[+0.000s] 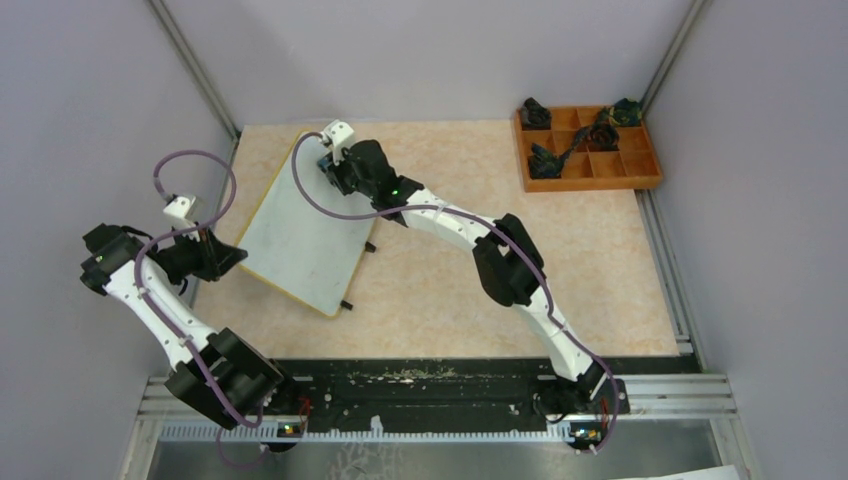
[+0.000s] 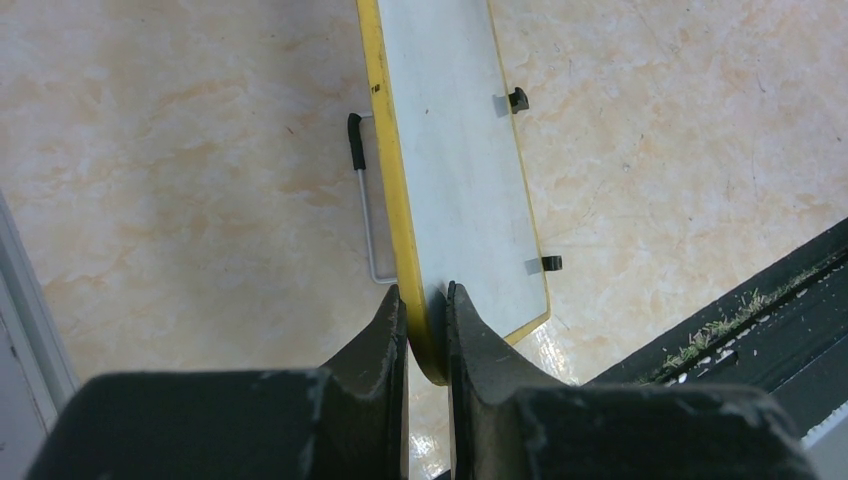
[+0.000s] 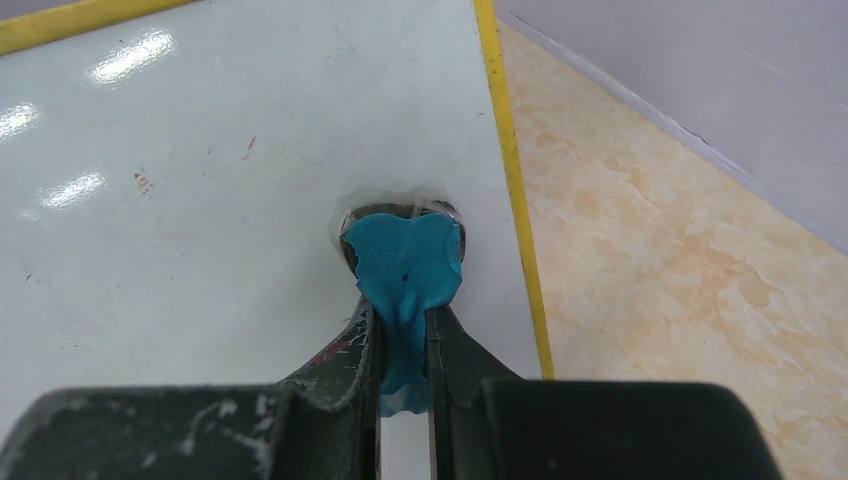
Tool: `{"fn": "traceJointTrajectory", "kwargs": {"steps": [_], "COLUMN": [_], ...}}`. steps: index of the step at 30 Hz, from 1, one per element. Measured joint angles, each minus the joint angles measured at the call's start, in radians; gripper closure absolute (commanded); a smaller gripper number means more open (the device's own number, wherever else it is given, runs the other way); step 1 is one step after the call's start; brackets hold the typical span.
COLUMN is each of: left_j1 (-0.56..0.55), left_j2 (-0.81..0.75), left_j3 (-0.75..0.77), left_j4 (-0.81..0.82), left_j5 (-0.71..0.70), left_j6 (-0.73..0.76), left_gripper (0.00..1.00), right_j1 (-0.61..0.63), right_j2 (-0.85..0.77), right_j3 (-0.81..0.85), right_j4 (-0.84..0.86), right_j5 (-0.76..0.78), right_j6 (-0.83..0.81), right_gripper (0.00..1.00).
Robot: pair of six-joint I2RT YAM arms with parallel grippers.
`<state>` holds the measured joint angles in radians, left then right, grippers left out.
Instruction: Erase the whiteboard
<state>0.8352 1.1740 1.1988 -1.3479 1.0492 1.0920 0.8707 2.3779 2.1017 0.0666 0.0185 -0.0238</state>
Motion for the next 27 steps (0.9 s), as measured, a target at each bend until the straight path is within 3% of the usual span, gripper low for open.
{"fn": "traceJointTrajectory", "kwargs": {"steps": [20,27], "left_j1": [0.000,0.000], "left_j2": [-0.004,-0.004], "left_j3": [-0.005,-0.005], "left_j4": [0.005,0.005], "left_j5": [0.000,-0.001], "left_j6": [0.000,-0.001], "left_gripper": [1.00,1.00], "right_j1": [-0.016,-0.023], "right_j2": [0.028,0.001], "right_j3": [0.077,-0.055], "right_j4": [-0.030,0.044], "right_j5": [-0.029,-0.027], "right_j6": [0.002,0.009], "right_gripper": [1.00,1.00]}}
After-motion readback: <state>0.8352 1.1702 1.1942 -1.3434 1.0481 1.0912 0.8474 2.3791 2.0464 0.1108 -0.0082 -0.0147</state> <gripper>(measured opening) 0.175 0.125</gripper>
